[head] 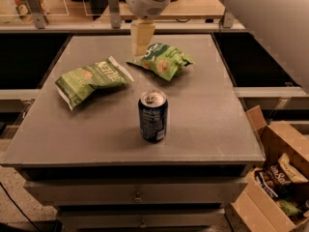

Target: Pick green jalapeno chip bag

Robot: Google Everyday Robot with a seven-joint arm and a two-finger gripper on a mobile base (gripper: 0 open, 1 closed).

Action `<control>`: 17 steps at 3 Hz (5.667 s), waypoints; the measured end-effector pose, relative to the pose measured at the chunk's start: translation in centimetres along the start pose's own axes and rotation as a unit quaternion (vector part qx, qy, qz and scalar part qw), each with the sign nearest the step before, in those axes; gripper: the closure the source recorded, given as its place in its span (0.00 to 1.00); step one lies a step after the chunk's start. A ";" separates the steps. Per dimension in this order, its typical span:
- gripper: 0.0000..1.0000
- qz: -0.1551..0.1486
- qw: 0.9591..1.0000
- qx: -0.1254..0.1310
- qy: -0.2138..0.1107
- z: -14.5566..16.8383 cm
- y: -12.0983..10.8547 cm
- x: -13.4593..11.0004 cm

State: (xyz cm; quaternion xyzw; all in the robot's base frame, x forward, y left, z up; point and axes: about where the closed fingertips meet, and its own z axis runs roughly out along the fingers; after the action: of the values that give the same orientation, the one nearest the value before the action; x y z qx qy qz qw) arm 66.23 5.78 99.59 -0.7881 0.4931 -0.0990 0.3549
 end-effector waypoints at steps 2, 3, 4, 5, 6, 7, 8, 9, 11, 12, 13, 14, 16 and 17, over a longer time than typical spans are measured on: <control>0.00 -0.047 0.999 -0.023 0.003 6.0 1.6 2.5; 0.00 -0.047 0.999 -0.023 0.003 6.0 1.6 2.5; 0.00 -0.058 0.998 -0.006 -0.031 6.7 2.5 1.5; 0.00 -0.073 0.995 0.005 -0.073 7.8 3.6 0.2; 0.00 -0.081 0.991 0.002 -0.104 9.2 4.9 -1.1; 0.00 -0.079 0.988 -0.006 -0.129 10.6 5.8 -2.2; 0.00 -0.079 0.986 -0.012 -0.148 11.7 6.1 -3.1; 0.16 -0.080 0.984 -0.018 -0.159 12.4 6.1 -3.9; 0.62 -0.092 0.984 -0.035 -0.151 13.2 5.6 -4.8; 0.86 -0.100 0.984 -0.046 -0.136 13.3 5.3 -5.1; 1.00 -0.099 0.986 -0.045 -0.129 13.0 4.8 -5.3; 1.00 -0.086 0.986 -0.014 -0.141 11.3 3.3 -5.3; 1.00 -0.070 0.979 0.066 -0.181 6.5 0.2 -5.3; 1.00 -0.071 0.972 0.098 -0.203 4.4 -0.9 -5.6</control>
Offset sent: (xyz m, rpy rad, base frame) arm 0.0357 0.0037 -0.0953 -0.0970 0.0236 0.1329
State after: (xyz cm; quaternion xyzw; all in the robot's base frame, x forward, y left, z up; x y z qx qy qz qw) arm 66.32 12.81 98.01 -0.7864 0.3413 -0.0095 0.5148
